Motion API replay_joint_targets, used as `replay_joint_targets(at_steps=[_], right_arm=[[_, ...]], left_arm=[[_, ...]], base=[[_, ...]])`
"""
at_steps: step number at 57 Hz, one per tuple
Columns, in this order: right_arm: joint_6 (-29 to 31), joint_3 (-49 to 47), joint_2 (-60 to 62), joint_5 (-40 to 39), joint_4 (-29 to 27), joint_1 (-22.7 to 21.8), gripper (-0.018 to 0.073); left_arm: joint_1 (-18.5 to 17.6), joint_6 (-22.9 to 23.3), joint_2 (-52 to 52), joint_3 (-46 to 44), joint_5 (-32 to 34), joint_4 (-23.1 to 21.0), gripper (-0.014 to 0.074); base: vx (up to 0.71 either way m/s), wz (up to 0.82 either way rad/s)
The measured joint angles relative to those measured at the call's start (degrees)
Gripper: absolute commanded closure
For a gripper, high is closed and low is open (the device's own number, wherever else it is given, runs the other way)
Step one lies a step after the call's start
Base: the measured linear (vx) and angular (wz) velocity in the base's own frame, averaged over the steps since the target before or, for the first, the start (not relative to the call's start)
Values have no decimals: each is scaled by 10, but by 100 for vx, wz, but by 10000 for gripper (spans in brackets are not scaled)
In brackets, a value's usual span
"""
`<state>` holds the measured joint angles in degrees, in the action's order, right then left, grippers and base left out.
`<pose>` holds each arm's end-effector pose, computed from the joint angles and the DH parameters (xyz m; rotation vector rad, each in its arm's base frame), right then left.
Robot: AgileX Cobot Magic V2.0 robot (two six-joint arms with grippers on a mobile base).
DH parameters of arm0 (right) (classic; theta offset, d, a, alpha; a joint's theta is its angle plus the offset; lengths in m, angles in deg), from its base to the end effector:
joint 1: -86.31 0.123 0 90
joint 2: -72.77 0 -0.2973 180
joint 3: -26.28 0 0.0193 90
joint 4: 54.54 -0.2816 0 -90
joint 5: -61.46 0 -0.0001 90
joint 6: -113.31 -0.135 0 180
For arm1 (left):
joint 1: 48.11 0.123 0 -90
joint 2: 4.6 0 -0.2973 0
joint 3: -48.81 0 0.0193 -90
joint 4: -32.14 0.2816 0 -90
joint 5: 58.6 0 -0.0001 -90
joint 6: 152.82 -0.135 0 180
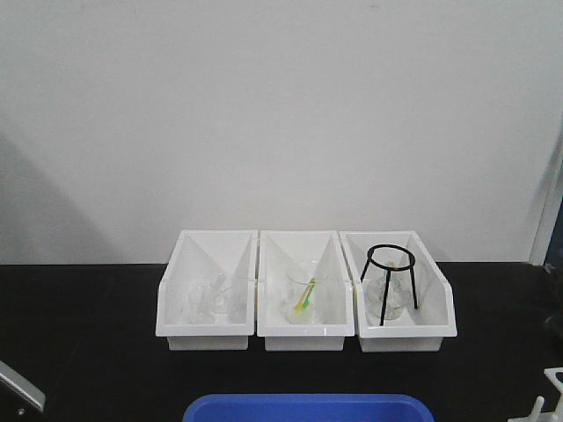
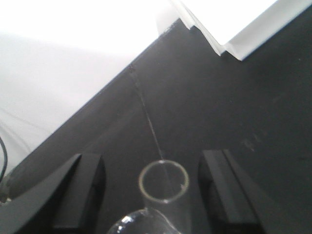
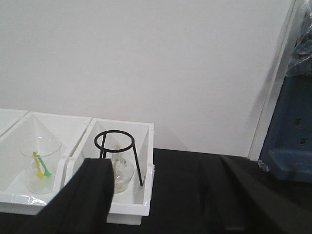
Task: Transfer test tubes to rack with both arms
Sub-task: 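Close the left gripper on the test tube and lift it from the beaker, then carry the test tube over the blue tray toward the right gripper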
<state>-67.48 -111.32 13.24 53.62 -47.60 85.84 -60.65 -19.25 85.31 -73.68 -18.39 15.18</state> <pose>0.2634 0.0001 0.3301 -0.0931 1.6410 -0.0739 0.2917 -0.0389 0.1513 0.6221 1.8054 0.4255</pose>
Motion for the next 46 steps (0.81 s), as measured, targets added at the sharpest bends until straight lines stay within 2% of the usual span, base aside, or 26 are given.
replay_joint_targets(at_steps=[16,36,46], right_arm=[[0,0,0,0,0,0,127],[0,0,0,0,0,0,127],[0,0,0,7,0,0,127]], left_arm=[[0,0,0,0,20,-33,330],[0,2,1,0,22,-38,613],[0,2,1,0,22,-38,619]], base=[[0,0],[0,0],[0,0]])
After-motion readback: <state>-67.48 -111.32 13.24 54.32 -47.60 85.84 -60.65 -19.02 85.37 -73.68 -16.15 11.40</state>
